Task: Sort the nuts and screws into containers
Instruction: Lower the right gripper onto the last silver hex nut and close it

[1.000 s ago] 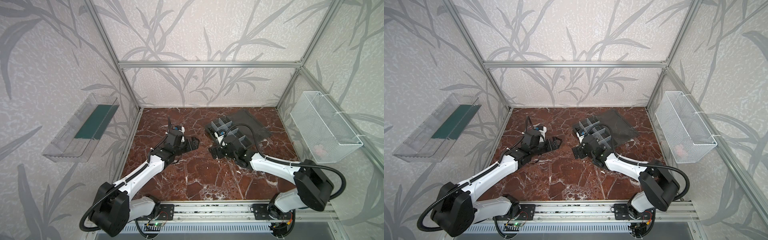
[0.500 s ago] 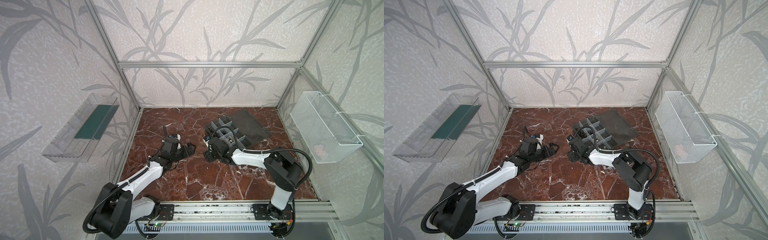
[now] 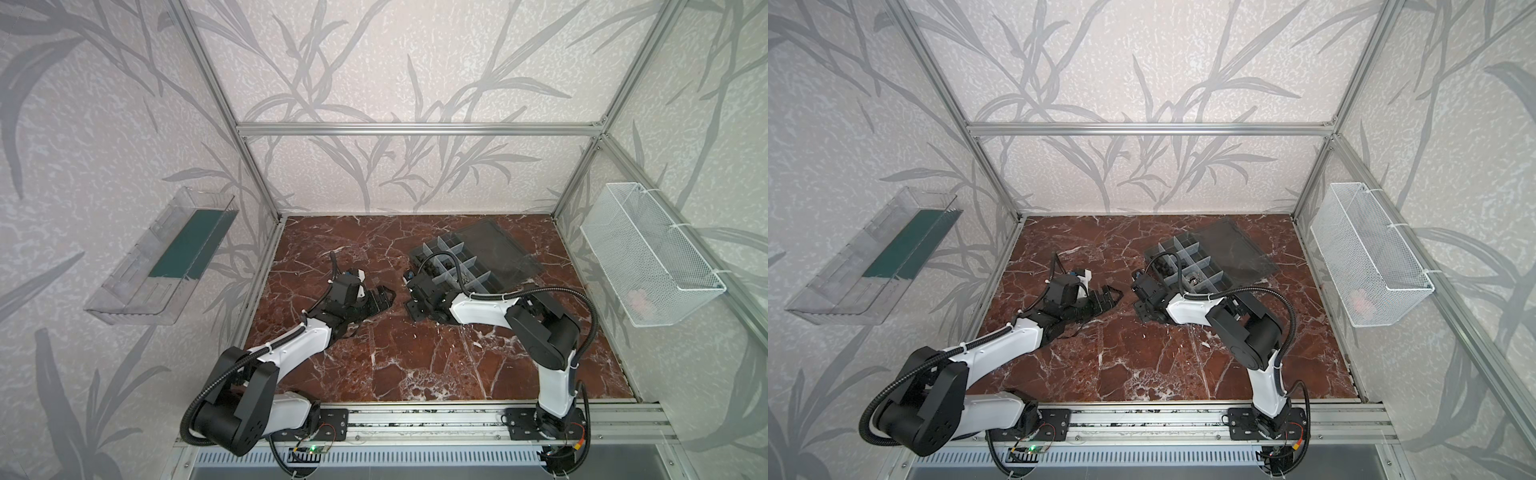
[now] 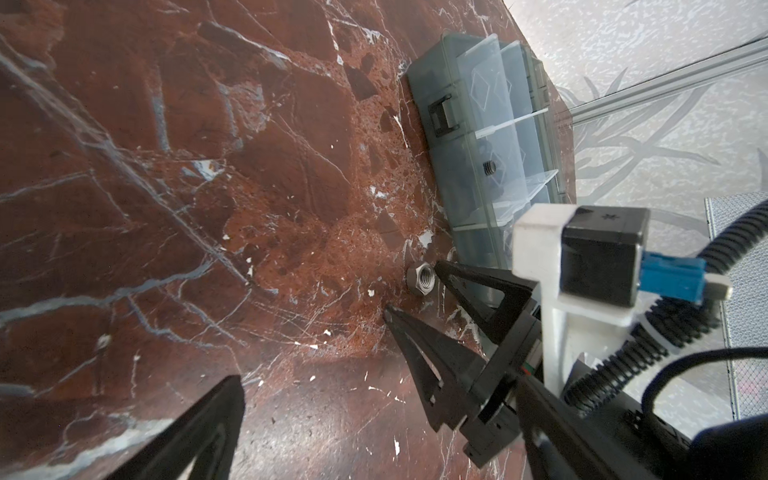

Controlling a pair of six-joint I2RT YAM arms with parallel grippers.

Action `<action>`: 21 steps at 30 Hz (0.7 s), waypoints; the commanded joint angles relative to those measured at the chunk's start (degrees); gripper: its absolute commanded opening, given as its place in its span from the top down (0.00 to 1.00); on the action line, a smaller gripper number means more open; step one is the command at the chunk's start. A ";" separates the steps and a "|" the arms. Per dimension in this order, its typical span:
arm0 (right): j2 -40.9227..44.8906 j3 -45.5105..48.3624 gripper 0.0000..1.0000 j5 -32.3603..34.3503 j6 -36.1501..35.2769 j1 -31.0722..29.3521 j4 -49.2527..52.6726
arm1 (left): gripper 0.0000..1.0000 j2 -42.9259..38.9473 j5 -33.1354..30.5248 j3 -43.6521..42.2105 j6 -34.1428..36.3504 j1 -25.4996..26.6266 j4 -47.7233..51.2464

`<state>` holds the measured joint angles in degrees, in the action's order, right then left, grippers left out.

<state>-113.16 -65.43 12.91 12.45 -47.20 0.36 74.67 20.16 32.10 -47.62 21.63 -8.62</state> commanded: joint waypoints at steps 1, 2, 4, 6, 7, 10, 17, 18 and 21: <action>-2.85 -2.62 0.42 0.77 1.61 0.86 2.19 | 0.01 -0.07 1.02 -0.20 -0.55 -0.36 -1.36; -3.36 -3.28 0.46 0.76 1.66 0.88 2.67 | 0.00 -0.29 1.11 -0.04 -0.48 -0.36 -0.95; -3.89 -3.74 0.50 0.81 2.09 0.88 3.67 | 0.00 -0.87 1.28 0.21 -0.30 -0.38 -0.02; -3.81 -3.62 0.50 0.76 2.47 0.88 3.83 | 0.00 -1.78 0.87 0.17 -0.03 -0.36 0.87; -3.64 -3.49 0.51 0.81 2.62 0.89 3.96 | 0.00 -2.32 0.48 0.09 0.15 -0.41 1.28; -2.69 -3.39 0.53 1.44 2.68 0.88 5.15 | 0.01 -3.83 -0.55 0.07 0.89 -0.36 3.01; -0.71 -1.70 0.58 4.46 3.11 0.97 6.60 | 0.01 -6.18 -1.51 -0.19 1.39 -0.49 4.75; -0.57 -1.51 0.58 4.65 3.17 0.99 6.79 | 0.00 -6.33 -1.55 -0.27 1.32 -0.49 4.69; -0.29 -1.11 0.62 4.80 3.27 1.06 6.82 | 0.01 -6.45 -1.45 -0.36 1.21 -0.53 4.67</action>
<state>-114.78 -68.05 16.03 15.33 -46.50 2.83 69.41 19.55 32.10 -46.98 21.47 -4.71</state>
